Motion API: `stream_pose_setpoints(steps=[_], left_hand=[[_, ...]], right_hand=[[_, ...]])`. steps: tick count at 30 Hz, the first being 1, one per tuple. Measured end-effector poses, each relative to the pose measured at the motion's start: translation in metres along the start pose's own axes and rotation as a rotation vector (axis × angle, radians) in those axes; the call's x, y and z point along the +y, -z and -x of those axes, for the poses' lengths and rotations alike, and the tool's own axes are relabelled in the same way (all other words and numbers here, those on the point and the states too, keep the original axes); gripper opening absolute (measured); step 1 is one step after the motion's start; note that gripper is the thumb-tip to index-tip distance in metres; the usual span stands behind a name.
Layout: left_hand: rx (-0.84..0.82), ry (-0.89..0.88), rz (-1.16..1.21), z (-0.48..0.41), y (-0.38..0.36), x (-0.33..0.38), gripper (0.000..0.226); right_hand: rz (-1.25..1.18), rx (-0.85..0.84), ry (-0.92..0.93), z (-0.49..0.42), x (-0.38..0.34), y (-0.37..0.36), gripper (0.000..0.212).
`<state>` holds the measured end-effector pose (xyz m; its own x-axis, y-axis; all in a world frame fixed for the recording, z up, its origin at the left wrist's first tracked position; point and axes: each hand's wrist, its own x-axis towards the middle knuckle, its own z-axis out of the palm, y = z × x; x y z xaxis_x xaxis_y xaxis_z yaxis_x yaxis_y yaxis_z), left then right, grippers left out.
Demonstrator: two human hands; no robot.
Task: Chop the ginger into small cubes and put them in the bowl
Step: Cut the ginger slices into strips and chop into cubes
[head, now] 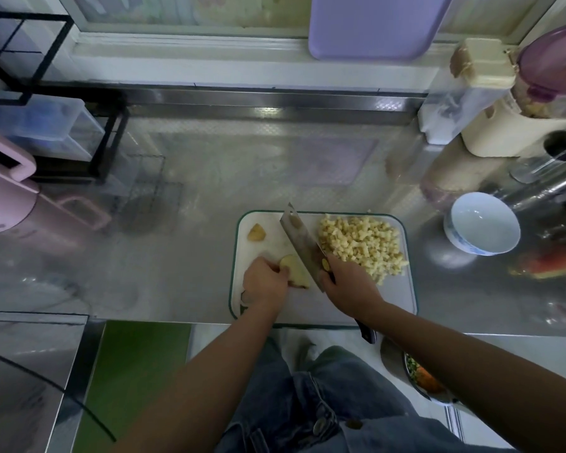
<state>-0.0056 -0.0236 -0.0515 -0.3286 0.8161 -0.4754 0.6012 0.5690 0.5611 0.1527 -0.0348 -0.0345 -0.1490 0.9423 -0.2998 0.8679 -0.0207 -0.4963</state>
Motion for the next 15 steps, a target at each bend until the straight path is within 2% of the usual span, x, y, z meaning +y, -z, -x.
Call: stream_pose_setpoints(steps=[15], left_hand=[[0.010,0.108,0.078,-0.003,-0.006,0.005,0.027]], right_hand=[[0.050,-0.071,0.039,0.016,0.000,0.002,0.018]])
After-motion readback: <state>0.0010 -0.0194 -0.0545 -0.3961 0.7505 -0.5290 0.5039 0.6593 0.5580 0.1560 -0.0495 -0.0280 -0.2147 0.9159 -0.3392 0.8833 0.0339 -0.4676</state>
